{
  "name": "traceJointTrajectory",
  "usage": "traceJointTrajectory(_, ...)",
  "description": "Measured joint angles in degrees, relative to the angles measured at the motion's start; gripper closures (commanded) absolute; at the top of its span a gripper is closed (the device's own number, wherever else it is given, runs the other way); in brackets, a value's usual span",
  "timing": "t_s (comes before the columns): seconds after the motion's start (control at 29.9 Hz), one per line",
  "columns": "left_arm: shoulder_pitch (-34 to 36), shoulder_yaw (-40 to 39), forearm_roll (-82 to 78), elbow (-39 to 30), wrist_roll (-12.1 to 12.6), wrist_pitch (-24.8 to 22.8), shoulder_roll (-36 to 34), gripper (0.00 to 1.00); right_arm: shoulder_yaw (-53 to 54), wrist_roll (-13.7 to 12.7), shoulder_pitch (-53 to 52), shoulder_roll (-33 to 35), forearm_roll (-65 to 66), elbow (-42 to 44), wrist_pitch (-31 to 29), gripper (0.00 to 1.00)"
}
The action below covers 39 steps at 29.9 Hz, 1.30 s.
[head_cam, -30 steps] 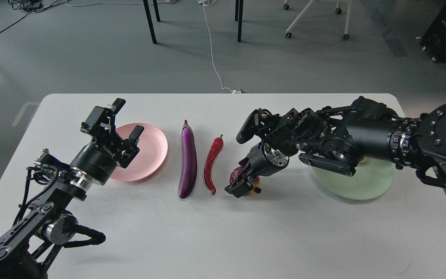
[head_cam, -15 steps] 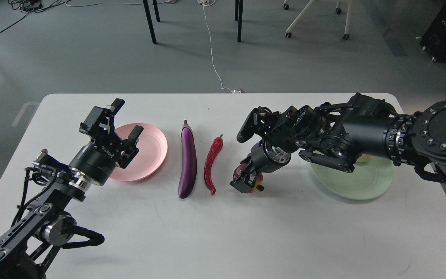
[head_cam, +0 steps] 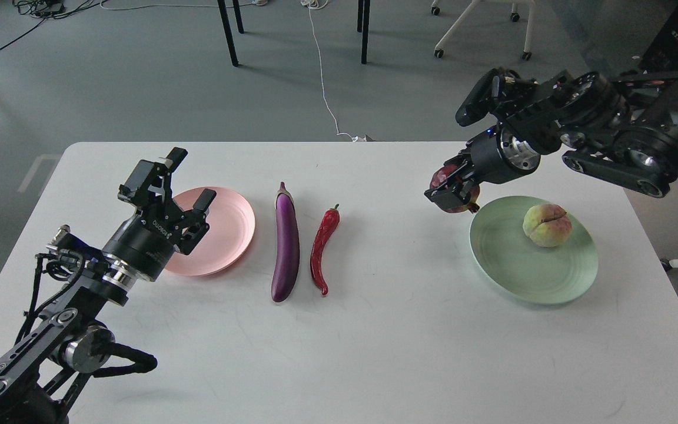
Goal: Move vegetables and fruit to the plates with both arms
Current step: 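Lift the red fruit and place it on the green plate, then withdraw the right gripper away from the green plate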
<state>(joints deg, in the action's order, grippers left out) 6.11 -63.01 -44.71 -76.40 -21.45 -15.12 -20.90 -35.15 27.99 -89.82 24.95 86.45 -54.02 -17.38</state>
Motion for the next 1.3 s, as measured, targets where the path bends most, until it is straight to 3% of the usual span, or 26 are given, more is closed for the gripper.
traceJointTrajectory(0.27,0.04,0.26,0.00,-0.25,0.09,0.00,0.18,0.00,-0.09,0.01,9.33,5.80,1.89,0.02,3.50,0.50)
traceJointTrajectory(0.3,0.04,0.26,0.00,-0.33,0.09,0.00,0.13,0.00,-0.09,0.01,10.09,5.89,1.93,0.09,4.20,0.44)
traceJointTrajectory(0.33,0.04,0.26,0.00,-0.40,0.09,0.00,0.09,0.00,-0.09,0.01,10.53,5.94,1.95,0.16,4.62,0.29)
traceJointTrajectory(0.37,0.04,0.25,0.00,-0.45,0.09,0.00,0.05,0.01,-0.09,0.01,10.85,6.00,1.96,0.26,4.95,0.08)
traceJointTrajectory(0.4,0.04,0.24,0.00,-0.48,0.09,0.00,0.01,0.00,-0.09,0.01,11.03,6.06,1.96,0.35,5.17,0.03)
traceJointTrajectory(0.73,0.04,0.16,0.00,-1.18,0.18,0.00,-0.89,0.00,2.20,0.01,11.01,9.45,1.70,-1.12,5.69,0.02)
traceJointTrajectory(0.9,0.10,0.16,0.04,-1.42,0.17,0.00,-1.67,0.00,15.19,0.00,11.41,14.89,-3.03,-3.11,5.72,0.02)
traceJointTrajectory(1.1,0.69,0.85,-0.78,-2.91,0.20,0.04,-2.83,0.00,30.75,0.00,20.74,18.20,-34.10,-2.16,5.13,0.02)
traceJointTrajectory(1.3,2.60,1.39,-12.61,-3.88,0.31,0.16,-2.52,0.01,35.67,-0.01,31.55,18.09,-70.17,-1.43,4.85,0.02)
